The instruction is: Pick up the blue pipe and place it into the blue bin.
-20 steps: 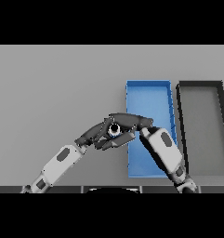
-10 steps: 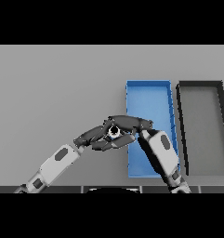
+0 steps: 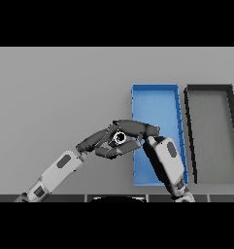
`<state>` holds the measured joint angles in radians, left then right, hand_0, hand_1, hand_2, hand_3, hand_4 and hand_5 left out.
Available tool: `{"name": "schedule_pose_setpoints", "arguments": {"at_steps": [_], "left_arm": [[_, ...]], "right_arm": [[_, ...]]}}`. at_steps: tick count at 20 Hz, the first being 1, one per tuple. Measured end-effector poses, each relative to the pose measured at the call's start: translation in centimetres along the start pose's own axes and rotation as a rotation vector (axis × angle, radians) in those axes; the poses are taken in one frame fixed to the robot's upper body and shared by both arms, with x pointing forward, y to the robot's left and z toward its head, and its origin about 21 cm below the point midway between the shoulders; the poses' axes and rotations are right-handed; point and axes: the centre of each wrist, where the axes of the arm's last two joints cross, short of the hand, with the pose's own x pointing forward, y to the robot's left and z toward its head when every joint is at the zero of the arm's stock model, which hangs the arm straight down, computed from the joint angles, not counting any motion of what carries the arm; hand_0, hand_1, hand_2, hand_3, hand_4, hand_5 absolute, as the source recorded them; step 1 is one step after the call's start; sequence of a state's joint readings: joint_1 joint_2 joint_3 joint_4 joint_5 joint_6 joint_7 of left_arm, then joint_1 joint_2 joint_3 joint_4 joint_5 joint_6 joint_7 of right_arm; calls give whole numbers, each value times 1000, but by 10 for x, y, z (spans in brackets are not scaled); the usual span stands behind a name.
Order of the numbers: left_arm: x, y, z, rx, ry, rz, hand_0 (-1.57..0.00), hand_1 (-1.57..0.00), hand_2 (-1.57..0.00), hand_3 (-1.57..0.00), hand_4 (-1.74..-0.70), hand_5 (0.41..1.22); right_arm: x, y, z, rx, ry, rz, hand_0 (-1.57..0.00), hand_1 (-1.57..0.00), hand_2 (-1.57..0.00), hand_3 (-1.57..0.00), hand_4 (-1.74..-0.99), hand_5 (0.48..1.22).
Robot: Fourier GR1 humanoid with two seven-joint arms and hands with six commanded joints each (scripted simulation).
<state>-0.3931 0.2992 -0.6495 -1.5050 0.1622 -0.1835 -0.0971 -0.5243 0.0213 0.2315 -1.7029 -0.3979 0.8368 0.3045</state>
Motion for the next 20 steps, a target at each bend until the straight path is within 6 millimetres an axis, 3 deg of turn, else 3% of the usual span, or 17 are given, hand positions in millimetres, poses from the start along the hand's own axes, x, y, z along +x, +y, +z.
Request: {"name": "schedule_pose_setpoints", "arguments": {"at_steps": [5,9,13,15,18,20], "left_arm": [[-1,1,0,30,114,23,-10,-8,-8,-3,-878,572],[0,-3,5,13,115,14,-4,-3,-3,-1,-868,529],[-4,-4,10,5,130,21,-1,-1,-1,0,-864,503],[-1,-5,8,7,120,19,0,0,0,1,-863,493],[2,-5,9,3,114,21,0,0,0,1,-866,484],[2,-4,8,0,123,14,1,1,1,1,-860,484]], "right_arm": [[0,-8,1,-28,-32,-104,-1571,-1571,-1571,-1571,-1492,1221],[19,-19,-3,-5,-68,-296,-1571,-1571,-1571,-1571,-1494,1221],[54,-40,-7,-25,-96,-305,-1571,-1571,-1571,-1571,-1493,1221],[81,-52,-11,-32,-149,-263,-1571,-1571,-1571,-1571,-1494,1221],[108,-81,-14,-94,-207,-182,-1571,-1571,-1571,-1571,-1496,1221],[115,-102,-11,-198,-216,-168,-1571,-1571,-1571,-1571,-1497,1221]]}}
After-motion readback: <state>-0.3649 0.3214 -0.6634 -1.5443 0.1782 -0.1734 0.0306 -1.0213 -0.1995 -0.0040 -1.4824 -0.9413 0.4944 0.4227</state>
